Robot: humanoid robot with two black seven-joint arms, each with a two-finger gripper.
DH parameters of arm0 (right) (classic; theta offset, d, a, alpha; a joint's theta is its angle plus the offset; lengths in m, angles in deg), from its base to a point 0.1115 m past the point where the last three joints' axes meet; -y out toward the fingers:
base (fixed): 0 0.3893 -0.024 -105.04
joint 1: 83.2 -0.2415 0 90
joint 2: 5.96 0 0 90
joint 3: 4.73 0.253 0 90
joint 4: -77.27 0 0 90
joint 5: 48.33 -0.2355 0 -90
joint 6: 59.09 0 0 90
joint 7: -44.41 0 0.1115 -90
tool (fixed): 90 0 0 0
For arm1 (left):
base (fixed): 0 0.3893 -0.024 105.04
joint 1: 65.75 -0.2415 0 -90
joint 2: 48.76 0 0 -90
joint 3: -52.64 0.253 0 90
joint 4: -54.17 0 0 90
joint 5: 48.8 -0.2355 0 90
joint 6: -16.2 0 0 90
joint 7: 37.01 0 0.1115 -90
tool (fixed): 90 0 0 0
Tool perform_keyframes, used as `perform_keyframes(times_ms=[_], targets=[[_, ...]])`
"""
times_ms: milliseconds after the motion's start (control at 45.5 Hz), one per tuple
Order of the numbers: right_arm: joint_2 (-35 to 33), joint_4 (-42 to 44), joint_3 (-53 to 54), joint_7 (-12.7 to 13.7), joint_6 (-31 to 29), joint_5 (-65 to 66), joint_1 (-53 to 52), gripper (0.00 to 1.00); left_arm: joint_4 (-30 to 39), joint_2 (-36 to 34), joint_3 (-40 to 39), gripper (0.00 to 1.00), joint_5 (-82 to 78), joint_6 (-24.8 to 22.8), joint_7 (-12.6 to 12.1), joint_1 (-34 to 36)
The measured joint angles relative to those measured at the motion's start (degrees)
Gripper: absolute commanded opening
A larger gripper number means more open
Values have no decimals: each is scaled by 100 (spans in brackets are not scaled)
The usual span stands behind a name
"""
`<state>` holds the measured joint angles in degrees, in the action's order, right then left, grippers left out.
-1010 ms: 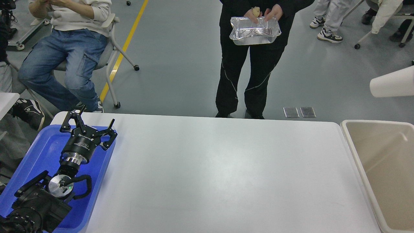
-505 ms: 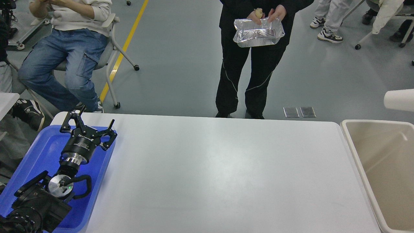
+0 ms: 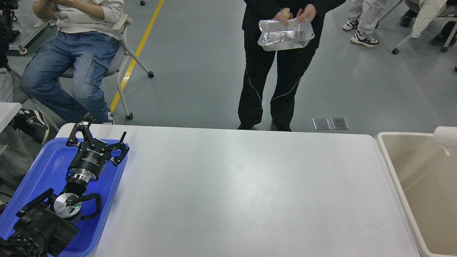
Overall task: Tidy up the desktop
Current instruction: 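Release the white paper cup from the right gripper into the beige bin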
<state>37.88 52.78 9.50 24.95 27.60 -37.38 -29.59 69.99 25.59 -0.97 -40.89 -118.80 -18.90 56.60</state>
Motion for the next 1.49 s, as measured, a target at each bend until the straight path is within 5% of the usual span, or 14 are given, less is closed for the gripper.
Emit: perform_keyframes(times_ms=[637, 1406, 1428, 1494], targets=[[1532, 2019, -69, 164, 84, -191, 428, 0, 0, 0, -1, 100, 0, 0, 0, 0], [1815, 2388, -98, 322, 330, -192, 484, 0, 0, 0, -1, 100, 0, 0, 0, 0], [1816, 2389, -99, 322, 332, -192, 484, 4, 0, 0, 0, 100, 0, 0, 0, 0], [1817, 2393, -100, 322, 340, -192, 484, 47, 0, 0, 0, 100, 0, 0, 0, 0]])
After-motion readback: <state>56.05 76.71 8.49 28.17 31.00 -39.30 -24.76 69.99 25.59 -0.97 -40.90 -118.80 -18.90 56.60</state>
